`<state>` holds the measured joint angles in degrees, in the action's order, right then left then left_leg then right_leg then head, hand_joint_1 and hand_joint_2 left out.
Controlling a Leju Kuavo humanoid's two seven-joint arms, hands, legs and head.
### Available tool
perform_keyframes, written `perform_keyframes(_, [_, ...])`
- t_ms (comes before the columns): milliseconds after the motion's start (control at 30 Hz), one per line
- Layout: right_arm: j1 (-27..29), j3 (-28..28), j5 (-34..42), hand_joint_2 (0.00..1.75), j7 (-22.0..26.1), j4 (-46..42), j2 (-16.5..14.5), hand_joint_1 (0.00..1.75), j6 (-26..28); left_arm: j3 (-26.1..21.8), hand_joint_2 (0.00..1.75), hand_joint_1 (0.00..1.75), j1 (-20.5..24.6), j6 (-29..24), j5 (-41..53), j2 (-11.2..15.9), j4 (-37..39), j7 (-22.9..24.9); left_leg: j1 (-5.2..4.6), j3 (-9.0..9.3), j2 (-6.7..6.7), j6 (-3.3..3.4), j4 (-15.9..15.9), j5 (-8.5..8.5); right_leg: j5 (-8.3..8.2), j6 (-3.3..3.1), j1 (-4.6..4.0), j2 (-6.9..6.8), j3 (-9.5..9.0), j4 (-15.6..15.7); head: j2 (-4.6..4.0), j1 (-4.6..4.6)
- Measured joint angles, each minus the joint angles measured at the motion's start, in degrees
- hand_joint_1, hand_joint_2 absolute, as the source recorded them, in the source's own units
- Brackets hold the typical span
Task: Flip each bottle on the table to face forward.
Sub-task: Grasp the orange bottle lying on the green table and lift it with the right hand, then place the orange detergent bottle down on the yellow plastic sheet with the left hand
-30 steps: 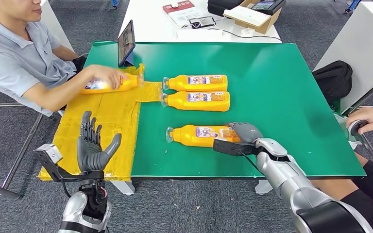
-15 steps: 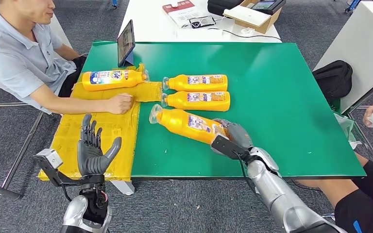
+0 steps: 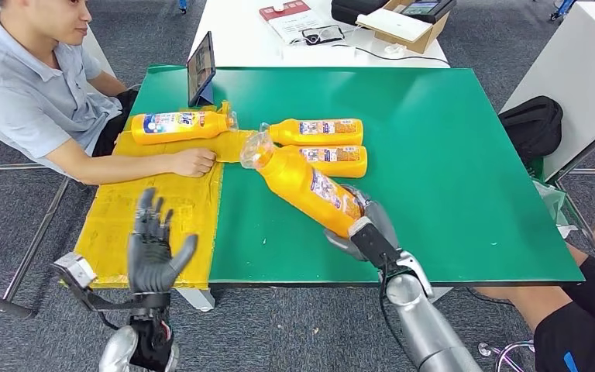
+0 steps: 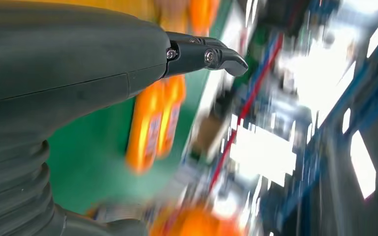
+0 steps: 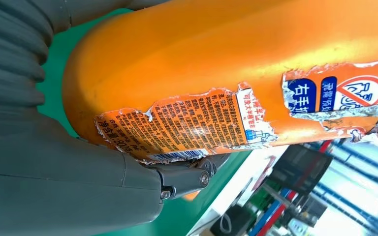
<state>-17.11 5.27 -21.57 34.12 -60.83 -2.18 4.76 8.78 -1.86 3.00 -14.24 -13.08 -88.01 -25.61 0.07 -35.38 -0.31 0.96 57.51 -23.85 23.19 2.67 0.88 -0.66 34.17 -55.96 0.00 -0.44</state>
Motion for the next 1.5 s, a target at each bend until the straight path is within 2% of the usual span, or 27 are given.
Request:
perform_keyframes(100, [1.40,0.85,-1.62,1.75,0.28,-1.47,-1.11,1.75,-0.55,2.53,1.75,0.00,-0.80,6.17,-0.18,0.51,0.01,0.97,0.00,-0.01,0.01,-0.01,-0.01,-0.01,0.01,-0.01,0.00,0.00,0.01,0.00,0.00,0.01])
perform_keyframes(233, [2.65,3.37,-2.89,1.75,1.13,-2.48,-2.71,1.75,-0.54,4.91,1.75,0.00,-0.82,12.15,-6.01,1.08,0.89,8.86,0.00,0.00,0.03,-0.01,-0.01,0.00,0.01,-0.01,0.00,0.01,0.02,0.00,0.00,0.02])
perform_keyframes(300, [3.15,4.87,-3.17,1.75,1.36,-2.83,-3.58,1.75,-0.51,5.79,1.75,0.00,-0.69,13.43,-8.01,1.26,1.72,10.24,0.00,0.00,0.07,-0.01,-0.01,0.00,0.01,-0.02,0.00,0.03,0.03,0.00,0.00,0.01])
perform_keyframes(533, [4.95,10.85,-3.42,1.75,1.96,-3.03,-6.90,1.75,0.25,6.55,1.75,0.00,1.49,5.74,-5.16,0.24,2.86,6.20,0.02,0.00,0.05,-0.01,-0.01,0.01,0.01,-0.02,-0.02,0.03,0.04,-0.01,0.00,0.02])
perform_keyframes(667, [5.40,13.33,-2.80,1.75,1.94,-3.01,-8.15,1.75,1.81,6.86,1.75,0.00,2.38,4.03,-6.98,-0.43,2.87,6.46,0.01,-0.01,0.08,-0.01,-0.01,0.00,0.01,-0.02,-0.01,0.04,0.05,0.00,0.00,0.02])
perform_keyframes(867, [5.49,16.41,0.09,1.75,0.83,-2.29,-9.74,1.75,2.50,6.84,1.75,0.00,2.44,-2.76,-8.50,-1.53,1.70,3.03,0.01,-0.01,0.07,-0.01,-0.01,0.00,0.01,-0.02,-0.01,0.04,0.05,0.00,0.00,0.02])
perform_keyframes(933, [5.51,17.19,0.94,1.75,0.80,-1.95,-10.04,1.75,2.83,6.80,1.75,0.00,2.20,-3.17,-9.89,-1.64,0.93,3.16,0.01,-0.01,0.08,-0.01,-0.01,0.00,0.01,-0.02,-0.01,0.04,0.06,0.00,0.00,0.02])
perform_keyframes(1167, [5.86,18.47,3.34,1.75,1.17,-1.25,-10.19,1.75,2.91,7.18,1.75,0.00,1.03,4.80,-15.18,-1.51,-0.88,5.37,0.01,-0.02,0.08,-0.01,-0.01,0.00,0.01,-0.02,0.00,0.04,0.08,0.00,0.00,0.02])
perform_keyframes(1400, [6.61,18.45,5.71,1.75,1.07,-1.11,-10.17,1.75,-0.54,8.91,1.75,0.00,0.96,12.11,-12.73,-0.22,-1.43,4.63,0.01,-0.03,0.08,-0.01,-0.01,0.00,0.01,-0.02,-0.01,0.04,0.08,0.00,0.00,0.02])
perform_keyframes(1500, [6.76,18.22,6.99,1.75,0.69,-1.11,-10.17,1.75,-2.22,9.57,1.75,0.00,0.95,13.50,-10.01,0.56,-1.43,3.76,0.01,-0.03,0.07,-0.01,-0.01,0.00,0.01,-0.02,-0.01,0.04,0.08,0.00,0.00,0.02])
